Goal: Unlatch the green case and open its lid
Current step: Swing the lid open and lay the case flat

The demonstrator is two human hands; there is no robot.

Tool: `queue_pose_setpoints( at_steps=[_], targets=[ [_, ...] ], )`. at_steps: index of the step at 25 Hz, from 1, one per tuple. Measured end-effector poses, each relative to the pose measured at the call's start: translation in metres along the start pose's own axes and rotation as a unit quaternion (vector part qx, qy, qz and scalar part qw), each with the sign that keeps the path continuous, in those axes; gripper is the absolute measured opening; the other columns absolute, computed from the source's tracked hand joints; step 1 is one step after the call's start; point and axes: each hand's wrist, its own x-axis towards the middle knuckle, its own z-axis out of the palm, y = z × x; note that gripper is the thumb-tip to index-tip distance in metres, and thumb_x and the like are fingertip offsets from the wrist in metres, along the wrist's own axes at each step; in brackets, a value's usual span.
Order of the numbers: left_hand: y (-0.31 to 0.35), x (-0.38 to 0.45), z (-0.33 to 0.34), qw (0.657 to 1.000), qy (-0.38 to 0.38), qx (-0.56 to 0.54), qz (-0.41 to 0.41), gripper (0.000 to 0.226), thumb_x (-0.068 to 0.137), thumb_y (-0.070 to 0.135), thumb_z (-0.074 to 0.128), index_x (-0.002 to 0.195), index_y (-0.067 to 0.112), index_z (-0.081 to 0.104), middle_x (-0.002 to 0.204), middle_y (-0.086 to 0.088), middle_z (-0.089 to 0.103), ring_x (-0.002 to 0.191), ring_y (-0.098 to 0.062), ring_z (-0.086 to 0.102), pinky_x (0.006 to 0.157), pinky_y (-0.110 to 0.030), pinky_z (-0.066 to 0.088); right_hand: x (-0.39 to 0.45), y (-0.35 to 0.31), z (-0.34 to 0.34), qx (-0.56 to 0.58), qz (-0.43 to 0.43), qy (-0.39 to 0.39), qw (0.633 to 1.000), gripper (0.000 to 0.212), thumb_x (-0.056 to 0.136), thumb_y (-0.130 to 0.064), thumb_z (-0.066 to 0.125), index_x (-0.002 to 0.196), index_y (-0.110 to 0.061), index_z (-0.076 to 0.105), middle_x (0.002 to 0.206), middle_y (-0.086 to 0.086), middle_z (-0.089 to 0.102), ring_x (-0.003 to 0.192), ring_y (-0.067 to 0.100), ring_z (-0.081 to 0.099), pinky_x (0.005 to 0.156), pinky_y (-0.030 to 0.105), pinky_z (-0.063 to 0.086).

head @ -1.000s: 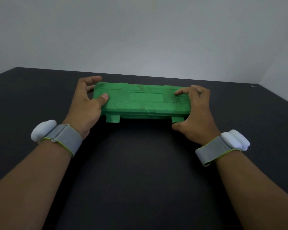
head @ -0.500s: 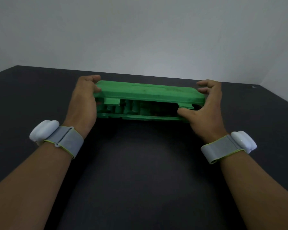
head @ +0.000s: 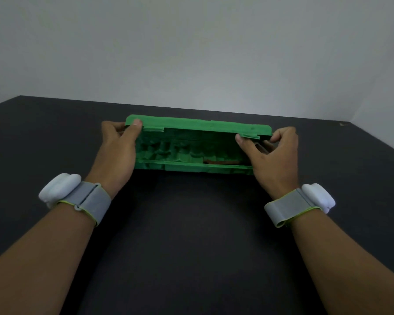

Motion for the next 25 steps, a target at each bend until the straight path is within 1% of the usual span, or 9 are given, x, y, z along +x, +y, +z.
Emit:
queue_pose_setpoints(
  at_steps=[3,5,8,11,13,14,16,19,25],
  targets=[
    [0.006,-0.008,0.003,0.999,-0.024,0.042,0.014,0.034,0.069,0.049,0.055,0.098,0.037,0.043,0.105,0.012,0.057,0.109,-0.004,0.062,0.096,-0.044,0.048,0.001,-0.001,0.001,0.003,-0.019,-0.013,1.000,0.058,0.073,-0.046,0.083,0.099,-0.019,0.040,0.114,0.008,0.045,0.102,0.026,0.062,0.084,0.038,0.058],
    [0.012,-0.017,0.009,0.994,-0.042,0.095,0.032,0.054,0.075,0.034,0.064,0.120,0.045,0.037,0.115,0.016,0.057,0.102,0.008,0.060,0.086,-0.033,0.048,0.000,-0.002,0.001,0.016,-0.028,-0.035,0.999,0.058,0.075,-0.027,0.087,0.110,-0.018,0.042,0.124,0.007,0.038,0.111,0.027,0.061,0.092,0.041,0.059],
    [0.014,-0.024,0.020,0.974,-0.001,0.207,0.093,0.089,0.087,0.012,0.074,0.156,0.023,0.017,0.144,-0.008,0.039,0.124,-0.029,0.052,0.102,-0.047,0.047,-0.005,-0.003,0.003,-0.059,-0.053,-0.073,0.994,0.071,0.074,-0.016,0.084,0.129,-0.018,0.040,0.134,0.005,0.034,0.110,0.021,0.056,0.088,0.050,0.059],
    [0.017,-0.023,0.032,0.948,0.026,0.297,0.112,0.097,0.089,0.001,0.065,0.160,0.012,0.000,0.146,-0.019,0.029,0.120,-0.042,0.047,0.098,-0.050,0.044,-0.006,-0.007,0.009,-0.213,-0.064,-0.113,0.968,0.087,0.078,-0.025,0.073,0.150,-0.028,0.025,0.149,0.001,0.028,0.105,0.024,0.055,0.070,0.042,0.053],
    [0.014,-0.025,0.038,0.924,0.015,0.360,0.125,0.089,0.093,0.004,0.059,0.160,0.013,0.001,0.155,-0.017,0.026,0.129,-0.042,0.040,0.100,-0.053,0.038,-0.007,-0.007,0.015,-0.275,-0.058,-0.155,0.947,0.087,0.085,-0.026,0.061,0.157,-0.035,0.012,0.164,0.001,0.016,0.135,0.029,0.046,0.080,0.043,0.050],
    [0.012,-0.025,0.040,0.911,0.006,0.391,0.131,0.083,0.095,0.007,0.056,0.160,0.014,0.005,0.160,-0.015,0.022,0.134,-0.041,0.036,0.102,-0.054,0.036,-0.007,-0.007,0.017,-0.301,-0.057,-0.183,0.934,0.084,0.090,-0.027,0.054,0.159,-0.036,0.007,0.169,0.003,0.007,0.149,0.030,0.029,0.096,0.048,0.049],
    [0.010,-0.022,0.038,0.882,-0.016,0.451,0.133,0.072,0.099,0.016,0.050,0.160,0.017,0.012,0.166,-0.010,0.015,0.141,-0.039,0.030,0.106,-0.052,0.033,-0.006,-0.007,0.019,-0.350,-0.058,-0.237,0.904,0.077,0.097,-0.030,0.041,0.160,-0.035,-0.002,0.172,0.010,-0.005,0.156,0.034,0.007,0.121,0.049,0.026],
    [0.009,-0.016,0.035,0.860,-0.038,0.495,0.119,0.066,0.100,0.033,0.041,0.160,0.028,0.015,0.168,-0.004,0.016,0.143,-0.035,0.029,0.109,-0.047,0.031,0.000,-0.006,0.021,-0.394,-0.051,-0.280,0.874,0.071,0.100,-0.043,0.033,0.159,-0.041,-0.006,0.171,0.014,-0.004,0.149,0.039,0.023,0.119,0.048,0.024],
    [0.011,0.003,0.046,0.818,-0.060,0.567,0.076,0.091,0.082,0.085,0.005,0.159,0.037,0.008,0.163,-0.006,0.031,0.141,-0.036,0.029,0.107,-0.051,0.030,0.009,-0.006,0.031,-0.449,-0.025,-0.333,0.829,0.073,0.094,-0.071,0.018,0.159,-0.043,0.001,0.172,0.010,0.001,0.153,0.035,0.010,0.120,0.049,0.017]
  ],
)
